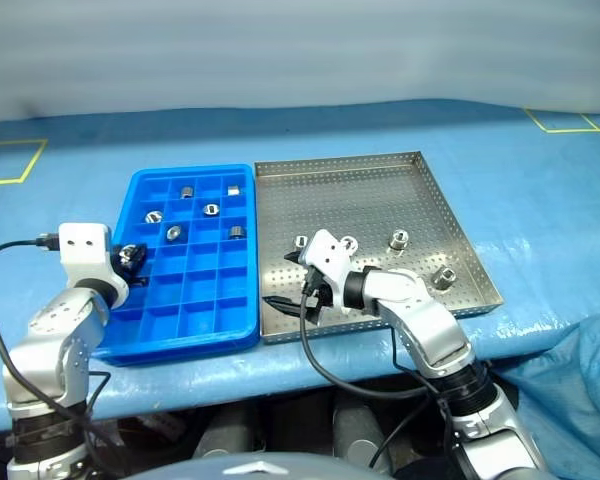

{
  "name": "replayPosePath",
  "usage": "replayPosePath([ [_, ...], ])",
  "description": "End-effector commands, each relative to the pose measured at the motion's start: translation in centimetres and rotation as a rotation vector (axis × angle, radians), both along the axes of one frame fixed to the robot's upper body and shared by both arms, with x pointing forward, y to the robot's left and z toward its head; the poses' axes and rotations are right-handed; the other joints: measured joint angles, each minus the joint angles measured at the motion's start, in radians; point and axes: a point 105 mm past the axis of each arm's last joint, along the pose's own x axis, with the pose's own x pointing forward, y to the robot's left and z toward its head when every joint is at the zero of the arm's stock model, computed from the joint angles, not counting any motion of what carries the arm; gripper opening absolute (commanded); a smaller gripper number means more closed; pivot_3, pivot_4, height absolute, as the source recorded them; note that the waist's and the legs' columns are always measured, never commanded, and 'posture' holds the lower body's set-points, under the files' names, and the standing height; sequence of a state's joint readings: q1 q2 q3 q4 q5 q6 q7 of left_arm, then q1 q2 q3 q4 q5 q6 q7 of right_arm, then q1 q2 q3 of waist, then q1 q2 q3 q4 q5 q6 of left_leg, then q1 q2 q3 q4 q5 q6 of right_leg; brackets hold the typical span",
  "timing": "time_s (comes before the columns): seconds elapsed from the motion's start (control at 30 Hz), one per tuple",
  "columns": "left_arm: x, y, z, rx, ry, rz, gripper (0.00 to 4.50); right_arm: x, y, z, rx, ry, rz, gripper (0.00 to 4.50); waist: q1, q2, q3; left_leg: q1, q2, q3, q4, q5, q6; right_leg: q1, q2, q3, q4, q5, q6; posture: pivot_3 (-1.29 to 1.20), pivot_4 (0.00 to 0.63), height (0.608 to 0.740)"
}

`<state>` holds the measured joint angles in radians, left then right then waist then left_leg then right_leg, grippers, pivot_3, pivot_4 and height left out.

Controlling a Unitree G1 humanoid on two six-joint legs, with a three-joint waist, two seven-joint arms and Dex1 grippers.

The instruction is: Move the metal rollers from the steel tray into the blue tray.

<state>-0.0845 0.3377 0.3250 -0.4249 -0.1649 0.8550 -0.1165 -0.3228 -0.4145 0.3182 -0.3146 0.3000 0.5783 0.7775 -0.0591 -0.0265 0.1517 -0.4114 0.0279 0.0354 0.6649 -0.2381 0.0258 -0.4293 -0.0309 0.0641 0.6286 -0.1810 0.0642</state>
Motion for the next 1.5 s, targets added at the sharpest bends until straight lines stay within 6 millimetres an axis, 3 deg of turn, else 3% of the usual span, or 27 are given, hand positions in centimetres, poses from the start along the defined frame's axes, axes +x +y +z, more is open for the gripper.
replayPosePath([
  [0.03,-0.1,0.0,1.1,0.026,-0.037,-0.019,2.68,0.0,0.0,1.2,0.019,-0.047,-0.011,4.50,-0.003,0.000,0.000,0.000,0.000,0.000,0.000,0.000,0.000,0.000,0.000,0.000,0.000,0.000,0.000,-0.07,0.150,0.740],
  [0.1,-0.1,0.0,1.7,0.012,-0.072,-0.015,3.29,0.3,-0.2,1.1,0.016,-0.049,-0.031,4.50,-0.005,0.000,0.000,0.000,0.000,0.000,0.000,0.000,0.000,0.000,0.000,0.000,0.000,0.000,0.000,-0.07,0.150,0.740],
  [0.2,0.6,-1.7,4.4,-0.097,-0.245,-0.098,3.29,0.6,-0.4,1.0,0.015,-0.049,-0.054,4.50,-0.003,0.000,0.000,0.000,0.000,0.000,0.000,0.000,0.000,0.000,0.000,0.000,0.000,0.000,0.000,-0.07,0.150,0.740],
  [0.3,1.7,-6.5,5.9,-0.195,-0.299,-0.333,3.29,1.3,-1.4,0.2,-0.049,-0.059,-0.111,4.50,0.002,-0.001,0.000,0.000,0.000,0.000,0.001,0.000,0.000,0.001,0.000,0.000,0.000,0.000,0.000,-0.09,0.150,0.740],
  [0.43,2.6,-12.3,4.8,-0.121,-0.176,-0.639,3.29,1.5,-2.1,0.4,-0.027,-0.057,-0.132,4.50,-0.003,-0.001,0.000,0.000,-0.001,0.004,0.002,0.000,0.000,0.002,-0.001,0.000,-0.001,0.000,0.000,-0.12,0.150,0.740],
  [0.57,4.0,-14.7,3.4,-0.007,-0.084,-0.753,3.29,1.4,-2.2,0.7,-0.015,-0.068,-0.140,4.50,-0.023,-0.001,0.000,0.000,-0.001,0.004,0.001,0.000,0.000,0.001,0.001,0.001,-0.001,0.000,0.001,-0.15,0.150,0.740],
  [0.87,7.3,-15.4,0.4,0.076,0.095,-0.771,3.29,0.7,-2.4,0.5,0.007,-0.073,-0.193,4.50,-0.074,-0.001,0.000,-0.001,0.000,0.002,0.001,0.000,0.000,0.000,0.003,0.003,-0.001,-0.002,0.004,-0.24,0.150,0.740],
  [1.07,7.1,-16.9,0.8,-0.023,0.090,-0.857,3.29,0.6,-2.8,0.4,0.007,-0.079,-0.225,4.50,-0.107,-0.001,0.000,-0.001,0.000,0.000,0.001,0.000,0.000,0.000,0.002,0.003,-0.001,-0.002,0.005,-0.26,0.150,0.740],
  [1.2,7.5,-16.8,0.7,-0.027,0.105,-0.853,3.29,0.6,-2.9,0.4,0.006,-0.079,-0.236,4.50,-0.129,-0.001,0.000,-0.001,0.000,-0.001,0.001,0.000,0.000,0.000,0.002,0.003,-0.001,-0.002,0.005,-0.27,0.150,0.740],
  [1.5,8.0,-16.0,-1.5,0.143,0.222,-0.809,3.29,0.7,-2.8,0.5,0.018,-0.086,-0.249,4.50,-0.166,-0.001,0.000,-0.001,0.000,-0.001,0.001,0.000,0.000,0.000,0.002,0.003,0.000,-0.001,0.007,-0.26,0.150,0.740],
])
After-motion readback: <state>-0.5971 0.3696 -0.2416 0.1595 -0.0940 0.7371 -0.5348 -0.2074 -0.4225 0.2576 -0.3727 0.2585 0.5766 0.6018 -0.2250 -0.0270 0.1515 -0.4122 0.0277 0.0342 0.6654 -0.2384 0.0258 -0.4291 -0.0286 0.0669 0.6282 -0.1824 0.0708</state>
